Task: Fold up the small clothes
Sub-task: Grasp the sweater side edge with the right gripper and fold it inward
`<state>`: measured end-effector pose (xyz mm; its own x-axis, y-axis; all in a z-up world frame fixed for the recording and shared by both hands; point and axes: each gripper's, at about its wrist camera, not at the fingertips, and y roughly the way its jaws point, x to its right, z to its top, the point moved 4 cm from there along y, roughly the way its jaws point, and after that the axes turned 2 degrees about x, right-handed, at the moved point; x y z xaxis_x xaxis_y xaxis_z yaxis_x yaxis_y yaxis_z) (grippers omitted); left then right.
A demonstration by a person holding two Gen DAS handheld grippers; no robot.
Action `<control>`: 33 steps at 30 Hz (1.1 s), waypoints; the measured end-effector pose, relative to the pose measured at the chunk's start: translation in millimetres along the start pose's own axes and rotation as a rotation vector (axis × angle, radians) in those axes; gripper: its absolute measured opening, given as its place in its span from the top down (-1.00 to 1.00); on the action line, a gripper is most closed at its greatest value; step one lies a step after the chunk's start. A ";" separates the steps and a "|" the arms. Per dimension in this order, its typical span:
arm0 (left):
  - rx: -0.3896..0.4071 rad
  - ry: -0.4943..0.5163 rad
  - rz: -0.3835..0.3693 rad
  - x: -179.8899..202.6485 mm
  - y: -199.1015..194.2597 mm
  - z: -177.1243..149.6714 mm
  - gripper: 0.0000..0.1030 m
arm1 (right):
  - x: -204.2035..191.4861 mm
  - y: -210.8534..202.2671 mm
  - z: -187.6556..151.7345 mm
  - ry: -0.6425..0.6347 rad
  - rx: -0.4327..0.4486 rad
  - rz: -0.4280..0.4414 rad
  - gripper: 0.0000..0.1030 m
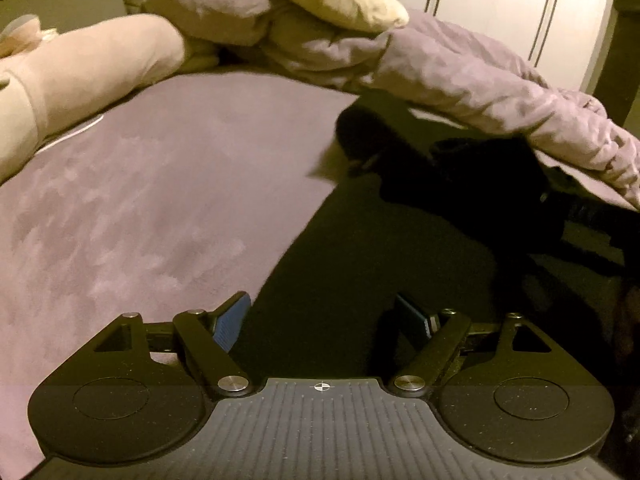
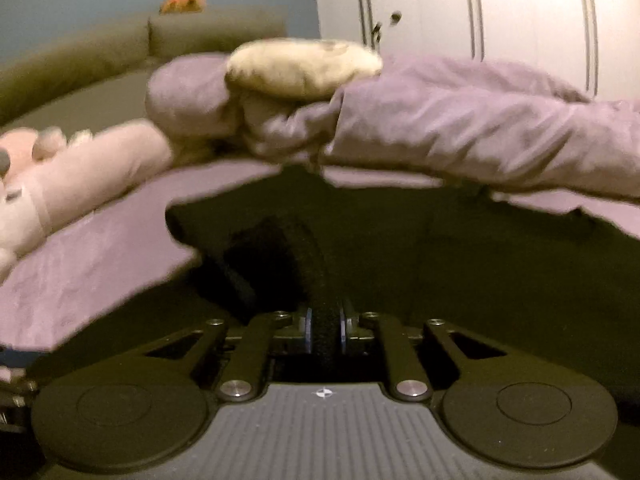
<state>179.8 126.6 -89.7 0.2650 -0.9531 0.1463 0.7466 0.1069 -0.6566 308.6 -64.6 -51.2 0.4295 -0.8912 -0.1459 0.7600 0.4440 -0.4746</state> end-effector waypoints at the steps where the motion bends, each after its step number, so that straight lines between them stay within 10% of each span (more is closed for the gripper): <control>1: 0.008 0.007 0.001 3.3 1.1 4.2 -0.63 | 5.9 -7.3 6.8 0.029 0.034 -0.012 0.80; 8: 0.073 0.119 -0.007 53.7 35.1 53.1 -0.63 | 75.6 -62.0 33.4 0.211 0.232 -0.154 0.81; 14: 0.020 0.099 0.021 72.1 97.4 77.5 -0.44 | 146.0 -58.5 -4.6 0.348 0.133 -0.286 0.77; 27: 0.012 0.130 0.082 73.4 126.0 77.4 -0.22 | 204.9 -44.6 -39.6 0.730 0.142 -0.189 0.42; 33: 0.012 0.088 0.102 69.9 129.8 85.4 0.11 | 207.9 -35.2 -9.8 0.701 0.122 -0.214 0.75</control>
<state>347.3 98.0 -101.5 0.2858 -0.9582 0.0140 0.7260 0.2069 -0.6559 366.4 -266.4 -73.4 -0.1154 -0.7916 -0.6001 0.8584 0.2246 -0.4613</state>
